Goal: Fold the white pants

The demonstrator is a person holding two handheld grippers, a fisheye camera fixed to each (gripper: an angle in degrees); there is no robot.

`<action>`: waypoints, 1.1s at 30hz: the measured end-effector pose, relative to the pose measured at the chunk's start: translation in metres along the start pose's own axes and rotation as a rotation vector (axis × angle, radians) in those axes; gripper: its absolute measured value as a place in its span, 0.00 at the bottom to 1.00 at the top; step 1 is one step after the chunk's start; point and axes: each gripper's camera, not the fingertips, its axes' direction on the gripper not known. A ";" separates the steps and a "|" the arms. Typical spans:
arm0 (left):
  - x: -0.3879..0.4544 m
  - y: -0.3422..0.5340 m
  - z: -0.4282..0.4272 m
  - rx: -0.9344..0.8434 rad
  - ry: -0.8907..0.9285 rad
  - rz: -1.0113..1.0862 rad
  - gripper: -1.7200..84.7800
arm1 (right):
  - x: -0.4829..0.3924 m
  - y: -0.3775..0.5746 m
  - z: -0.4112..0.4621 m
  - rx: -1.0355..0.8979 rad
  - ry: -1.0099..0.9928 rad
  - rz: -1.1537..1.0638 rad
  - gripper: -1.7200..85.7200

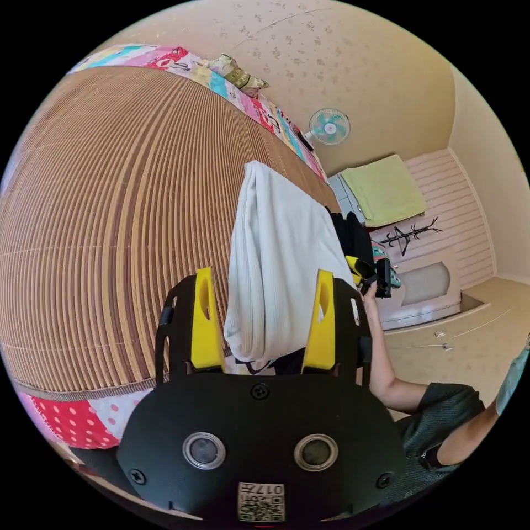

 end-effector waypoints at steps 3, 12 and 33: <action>-0.012 -0.008 0.045 -0.111 0.158 -0.034 0.27 | 0.003 0.016 0.015 0.004 -0.108 -0.081 0.40; 0.024 0.020 0.091 -0.200 0.134 -0.029 0.16 | -0.069 0.033 0.072 -0.318 -0.014 -0.262 0.30; 0.049 0.104 -0.364 0.354 -0.511 0.046 0.19 | -0.446 0.023 0.334 -0.363 -0.845 -0.509 0.18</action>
